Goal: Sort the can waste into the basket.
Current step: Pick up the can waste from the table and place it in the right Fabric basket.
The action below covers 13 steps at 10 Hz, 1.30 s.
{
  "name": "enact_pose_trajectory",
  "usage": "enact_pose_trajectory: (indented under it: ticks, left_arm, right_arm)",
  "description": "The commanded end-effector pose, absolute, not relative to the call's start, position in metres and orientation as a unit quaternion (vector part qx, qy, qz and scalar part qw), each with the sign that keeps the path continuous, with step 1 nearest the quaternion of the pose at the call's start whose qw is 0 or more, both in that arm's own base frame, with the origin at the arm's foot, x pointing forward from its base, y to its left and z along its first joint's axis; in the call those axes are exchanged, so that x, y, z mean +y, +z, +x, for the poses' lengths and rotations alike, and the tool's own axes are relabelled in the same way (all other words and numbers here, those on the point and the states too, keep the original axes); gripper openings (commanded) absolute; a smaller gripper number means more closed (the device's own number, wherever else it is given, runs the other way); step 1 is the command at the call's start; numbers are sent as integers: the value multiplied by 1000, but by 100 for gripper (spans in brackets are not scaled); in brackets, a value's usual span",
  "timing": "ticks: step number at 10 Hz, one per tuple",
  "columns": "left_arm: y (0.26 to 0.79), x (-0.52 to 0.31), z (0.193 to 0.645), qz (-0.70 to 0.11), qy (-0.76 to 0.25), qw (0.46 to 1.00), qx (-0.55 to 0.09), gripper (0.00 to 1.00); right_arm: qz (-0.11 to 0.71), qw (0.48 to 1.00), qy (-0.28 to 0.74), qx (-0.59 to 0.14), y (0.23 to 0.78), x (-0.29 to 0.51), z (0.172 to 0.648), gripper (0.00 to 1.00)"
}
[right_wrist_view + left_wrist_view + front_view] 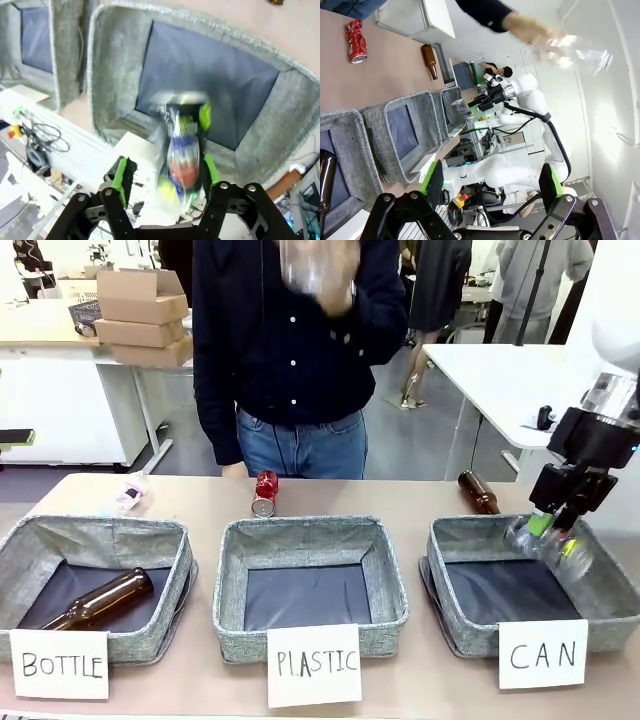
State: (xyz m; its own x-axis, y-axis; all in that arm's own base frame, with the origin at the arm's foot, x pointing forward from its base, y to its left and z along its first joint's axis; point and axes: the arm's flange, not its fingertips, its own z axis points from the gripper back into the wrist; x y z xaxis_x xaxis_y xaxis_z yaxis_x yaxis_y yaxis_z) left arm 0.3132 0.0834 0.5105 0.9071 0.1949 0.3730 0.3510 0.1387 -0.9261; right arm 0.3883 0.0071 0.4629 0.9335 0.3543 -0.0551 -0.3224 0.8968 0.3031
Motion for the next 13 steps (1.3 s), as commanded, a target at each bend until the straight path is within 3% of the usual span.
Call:
enact_pose_trajectory:
  ticks: [1, 6, 7, 8, 9, 10, 12, 13]
  left_arm:
    - [512, 82, 313, -660, -62, 716, -217, 100]
    - [512, 82, 313, -660, -62, 716, -217, 100]
    - [512, 82, 313, -660, -62, 716, -217, 100]
    - [512, 82, 313, -660, -62, 716, -217, 100]
    - [512, 82, 313, -660, -62, 716, -217, 100]
    - [512, 82, 313, -660, -62, 716, -217, 100]
    - [512, 82, 313, -660, -62, 716, -217, 100]
    - [512, 82, 313, -660, -62, 716, -217, 100]
  right_arm:
    - [180, 967, 178, 37, 466, 4, 394, 100]
    - [239, 955, 178, 7, 469, 1, 397, 100]
    - [327, 922, 207, -35, 479, 0, 394, 100]
    - [483, 847, 209, -73, 496, -5, 388, 100]
    - [591, 780, 193, -68, 508, -12, 384, 100]
    - [646, 740, 170, -75, 512, -19, 383, 100]
    - [675, 709, 176, -104, 507, -26, 387, 100]
    - [545, 807, 147, -172, 499, -8, 401, 100]
